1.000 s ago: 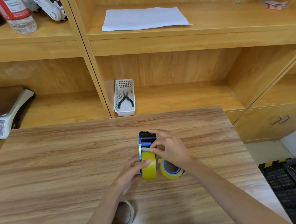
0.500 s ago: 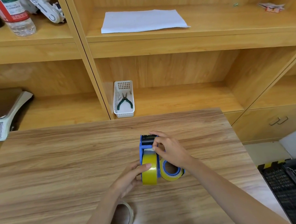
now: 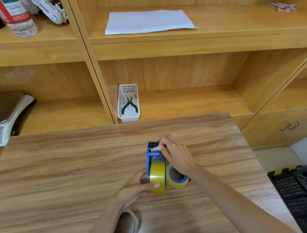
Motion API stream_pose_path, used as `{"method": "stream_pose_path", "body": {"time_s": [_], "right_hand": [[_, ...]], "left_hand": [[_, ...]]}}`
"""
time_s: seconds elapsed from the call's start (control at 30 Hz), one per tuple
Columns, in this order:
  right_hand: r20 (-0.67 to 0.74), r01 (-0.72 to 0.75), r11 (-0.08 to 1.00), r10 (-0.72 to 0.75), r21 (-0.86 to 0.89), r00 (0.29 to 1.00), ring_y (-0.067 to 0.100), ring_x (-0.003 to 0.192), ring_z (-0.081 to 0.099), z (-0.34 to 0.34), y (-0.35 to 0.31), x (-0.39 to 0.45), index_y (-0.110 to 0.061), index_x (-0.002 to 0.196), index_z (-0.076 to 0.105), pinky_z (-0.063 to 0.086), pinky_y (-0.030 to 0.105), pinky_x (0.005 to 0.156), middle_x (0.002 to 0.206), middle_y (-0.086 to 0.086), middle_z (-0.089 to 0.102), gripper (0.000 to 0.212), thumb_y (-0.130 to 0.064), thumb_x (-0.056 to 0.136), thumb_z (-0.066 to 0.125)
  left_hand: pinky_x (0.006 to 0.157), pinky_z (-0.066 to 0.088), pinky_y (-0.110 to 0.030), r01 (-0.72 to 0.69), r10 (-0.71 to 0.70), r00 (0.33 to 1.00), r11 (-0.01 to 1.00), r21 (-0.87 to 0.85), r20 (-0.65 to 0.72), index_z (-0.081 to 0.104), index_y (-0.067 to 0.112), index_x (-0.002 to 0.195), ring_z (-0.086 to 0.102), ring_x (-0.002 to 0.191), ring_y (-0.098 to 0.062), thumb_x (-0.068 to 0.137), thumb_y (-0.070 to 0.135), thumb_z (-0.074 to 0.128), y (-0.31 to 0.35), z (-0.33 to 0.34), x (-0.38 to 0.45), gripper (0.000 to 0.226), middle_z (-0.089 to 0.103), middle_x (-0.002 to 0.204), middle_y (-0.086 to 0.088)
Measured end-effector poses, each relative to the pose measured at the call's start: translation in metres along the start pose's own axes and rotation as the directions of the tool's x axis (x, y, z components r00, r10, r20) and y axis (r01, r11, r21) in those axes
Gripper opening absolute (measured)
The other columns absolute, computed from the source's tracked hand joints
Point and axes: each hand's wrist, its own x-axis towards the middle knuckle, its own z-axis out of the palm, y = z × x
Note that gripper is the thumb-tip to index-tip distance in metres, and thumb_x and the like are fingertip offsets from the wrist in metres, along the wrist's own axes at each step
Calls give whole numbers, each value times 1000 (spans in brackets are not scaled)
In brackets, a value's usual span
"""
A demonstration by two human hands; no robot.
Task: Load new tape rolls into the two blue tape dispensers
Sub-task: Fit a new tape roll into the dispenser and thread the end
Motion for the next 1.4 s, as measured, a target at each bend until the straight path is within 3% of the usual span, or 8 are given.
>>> {"method": "stream_pose_path", "body": {"time_s": [0.13,0.27,0.47,0.7,0.8,1.03,1.27,1.4], "right_hand": [[-36,-13,1000,13,-22,999,17,65,53,2,2,2,-28,90,42,30,28,49,115,-13,54,16,-31,104,36],[-25,37,995,-40,-90,999,17,60,51,2,3,3,-25,94,48,29,28,46,112,-11,53,11,-29,102,42],[-25,44,997,-45,-58,999,2,47,42,-3,3,3,-23,92,51,23,24,44,143,-20,47,16,-30,103,41],[-43,-3,1000,4,28,999,11,68,61,0,4,6,-25,87,51,35,28,52,124,-19,58,13,-26,99,49],[-43,-17,998,20,66,999,11,73,62,1,2,7,-24,85,53,43,32,61,115,-16,59,13,-23,98,51],[-42,-41,992,46,123,998,8,72,66,-1,6,10,-24,82,53,54,40,73,135,-23,52,16,-27,98,51],[-59,-67,994,72,84,996,7,77,64,-6,8,13,-23,83,56,51,36,71,108,-17,60,13,-23,96,54],[-61,-29,999,31,42,998,7,73,61,-7,6,15,-22,84,55,50,37,68,100,-14,57,12,-21,96,54]], "left_hand": [[106,45,-55,31,-32,999,998,-59,-23,58,20,130,65,118,-28,63,45,90,5,4,3,79,71,125,-8],[100,52,-49,75,-97,984,985,-155,-146,69,21,121,69,112,-25,88,52,65,23,24,7,45,74,118,-8],[78,60,-38,67,-98,977,984,-164,-189,71,10,112,73,94,-24,83,40,70,24,30,10,42,76,106,-10],[101,51,-52,70,-89,985,989,-132,-145,75,15,108,67,113,-34,86,35,71,15,20,8,30,71,121,-18],[99,52,-52,50,-67,988,991,-125,-141,75,14,108,68,110,-32,86,34,70,13,18,8,30,70,122,-19],[104,48,-53,43,-49,992,998,-55,-116,67,15,125,68,113,-27,82,37,73,6,15,7,49,73,120,-7],[102,51,-48,38,-34,995,999,36,-93,59,19,132,69,112,-20,82,39,74,3,17,2,56,73,121,-1],[101,52,-45,92,-86,986,995,30,-140,66,30,123,69,111,-18,82,63,66,9,22,5,52,74,118,2]]}}
